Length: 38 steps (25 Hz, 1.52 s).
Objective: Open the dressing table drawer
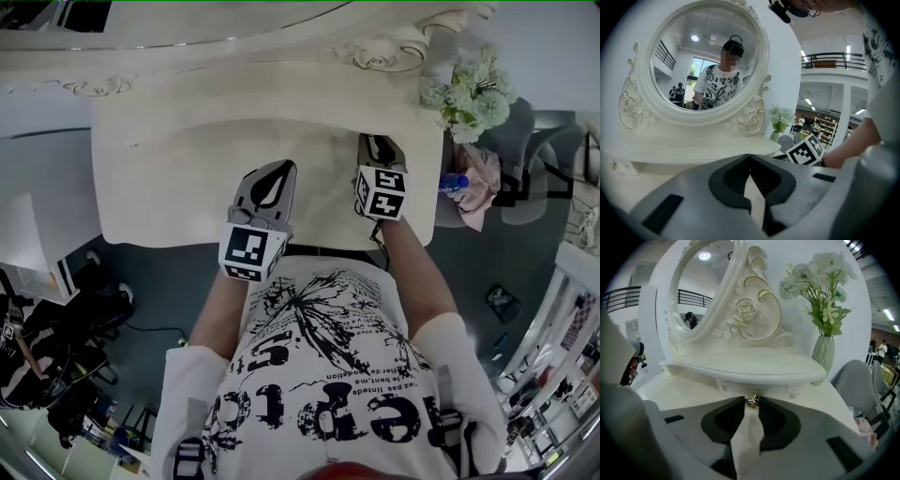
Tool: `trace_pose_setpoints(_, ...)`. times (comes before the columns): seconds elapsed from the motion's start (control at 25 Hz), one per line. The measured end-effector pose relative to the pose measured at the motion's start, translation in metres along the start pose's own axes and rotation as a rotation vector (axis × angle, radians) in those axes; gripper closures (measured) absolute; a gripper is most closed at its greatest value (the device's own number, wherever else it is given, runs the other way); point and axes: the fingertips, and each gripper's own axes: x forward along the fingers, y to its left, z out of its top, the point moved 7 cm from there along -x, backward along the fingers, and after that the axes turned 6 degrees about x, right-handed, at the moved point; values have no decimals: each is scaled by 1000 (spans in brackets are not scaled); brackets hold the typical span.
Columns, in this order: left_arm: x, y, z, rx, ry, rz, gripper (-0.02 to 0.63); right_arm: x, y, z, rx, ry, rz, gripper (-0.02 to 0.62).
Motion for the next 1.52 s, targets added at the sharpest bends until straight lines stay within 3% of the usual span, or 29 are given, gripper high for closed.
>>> trace_pose_setpoints(1.04,-22,-16,5,39,4,9,588,-50,6,-43,24,41,52,492)
trace_pose_setpoints(1.52,-33,-26,6,41,0,21,588,-61,11,-52,48,61,12,491)
